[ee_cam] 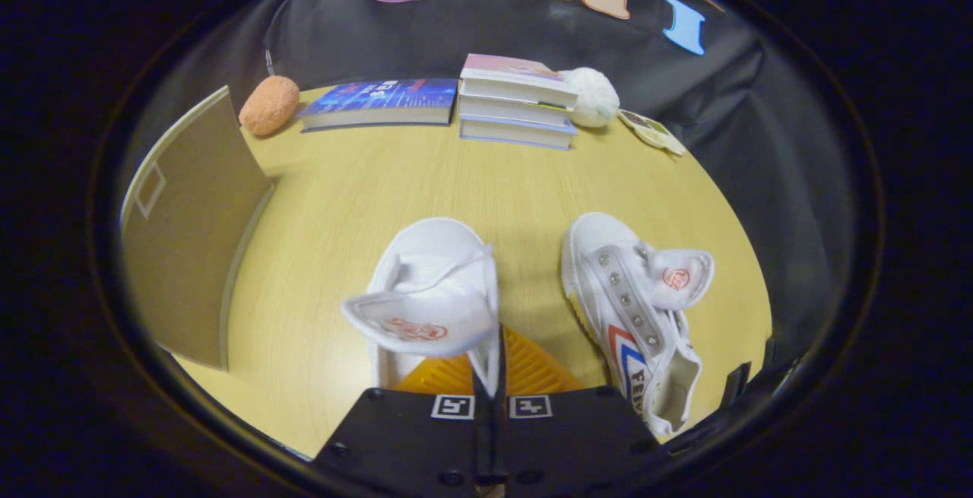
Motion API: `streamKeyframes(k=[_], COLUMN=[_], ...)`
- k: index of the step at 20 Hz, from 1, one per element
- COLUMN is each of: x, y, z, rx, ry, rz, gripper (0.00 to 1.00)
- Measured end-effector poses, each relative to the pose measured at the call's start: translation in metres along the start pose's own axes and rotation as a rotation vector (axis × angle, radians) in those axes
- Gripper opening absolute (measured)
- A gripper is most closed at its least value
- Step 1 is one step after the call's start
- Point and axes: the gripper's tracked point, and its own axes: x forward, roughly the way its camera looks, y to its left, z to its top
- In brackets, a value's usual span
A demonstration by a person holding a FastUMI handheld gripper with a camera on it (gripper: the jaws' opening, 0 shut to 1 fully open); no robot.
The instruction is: Open the storage box then place both shoes into the box .Put the left shoe in first, then the right shoe, with the right side of both shoes facing outward in a uniform manner.
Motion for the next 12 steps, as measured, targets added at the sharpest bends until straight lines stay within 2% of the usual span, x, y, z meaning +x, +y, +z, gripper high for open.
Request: streamKeyframes(k=[6,9,12], x=[-0.030,-0.064,-0.108], y=[0.017,0.019,0.021], z=[0.033,0.067,0.112], rx=[-0.077,-0.126,-0.120], ry=[-0.087,-0.141,-0.204], rz=[-0.062,-0.136,-0.215], gripper=[0.02,0.02,0.02])
